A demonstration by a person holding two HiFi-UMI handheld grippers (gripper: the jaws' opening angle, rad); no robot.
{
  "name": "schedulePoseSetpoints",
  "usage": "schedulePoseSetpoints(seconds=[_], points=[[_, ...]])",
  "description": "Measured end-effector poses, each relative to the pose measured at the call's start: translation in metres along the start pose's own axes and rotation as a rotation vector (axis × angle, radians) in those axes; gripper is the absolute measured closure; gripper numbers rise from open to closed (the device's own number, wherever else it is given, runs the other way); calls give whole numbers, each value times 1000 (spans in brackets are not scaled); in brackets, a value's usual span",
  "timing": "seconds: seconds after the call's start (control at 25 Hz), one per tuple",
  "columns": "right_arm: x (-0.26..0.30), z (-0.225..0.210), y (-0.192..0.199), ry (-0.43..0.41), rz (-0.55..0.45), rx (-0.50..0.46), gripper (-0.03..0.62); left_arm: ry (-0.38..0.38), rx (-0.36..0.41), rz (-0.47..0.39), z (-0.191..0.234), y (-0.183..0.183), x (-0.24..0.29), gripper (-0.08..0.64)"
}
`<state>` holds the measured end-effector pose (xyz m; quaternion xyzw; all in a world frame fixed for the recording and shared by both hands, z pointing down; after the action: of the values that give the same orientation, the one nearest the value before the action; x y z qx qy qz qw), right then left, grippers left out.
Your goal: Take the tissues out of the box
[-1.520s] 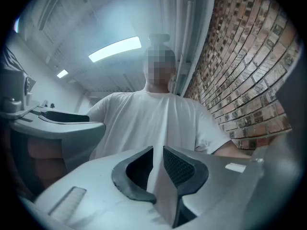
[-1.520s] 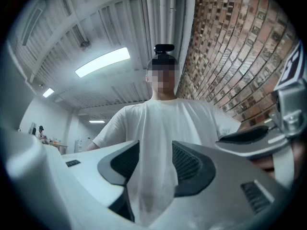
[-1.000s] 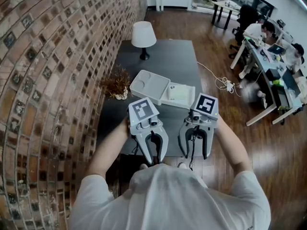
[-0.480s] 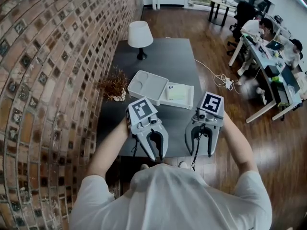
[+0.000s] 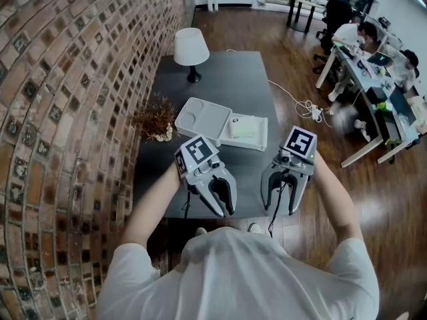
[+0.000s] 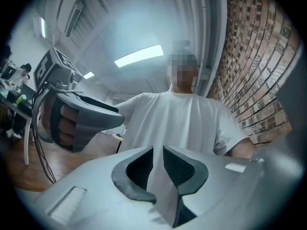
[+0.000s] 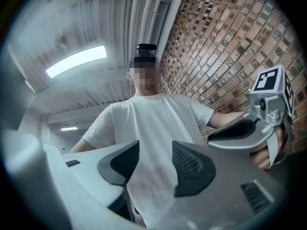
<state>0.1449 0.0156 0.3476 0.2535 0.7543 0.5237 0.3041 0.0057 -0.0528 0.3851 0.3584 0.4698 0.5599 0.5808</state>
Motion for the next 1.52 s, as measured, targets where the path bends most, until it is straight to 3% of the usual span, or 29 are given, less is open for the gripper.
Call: schedulePoseSetpoints(seconds=[0.4,0.68,0.96,1.24,1.52], points=[[-18,20,4,110,-3,34,379,-177,-65,-41,17,16,-25,485],[-26,39,12,217,35,61,379,-357,-20,-72,27,17,-43,485],[-41,67,13,385,38,48,379,-538,-20,-104,36,22,-63,471],[-57,79,0,567,40,-6,379,-749,-19,-58,58,35,-86,446],[-77,91,-3,761,26,-42,379,-1004,21,-151,64,37,-120,420]])
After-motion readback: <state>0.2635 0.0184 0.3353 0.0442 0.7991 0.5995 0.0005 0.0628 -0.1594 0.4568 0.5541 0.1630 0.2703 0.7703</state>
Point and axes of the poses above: the fingertips, and each gripper's own axes: x forward along the fingers, z to its left, y out of its underside, the point moved 9 cm from there along -x, backward along the fingers, and after that the axes turned 4 degrees about -z, right-handed, at the moved point
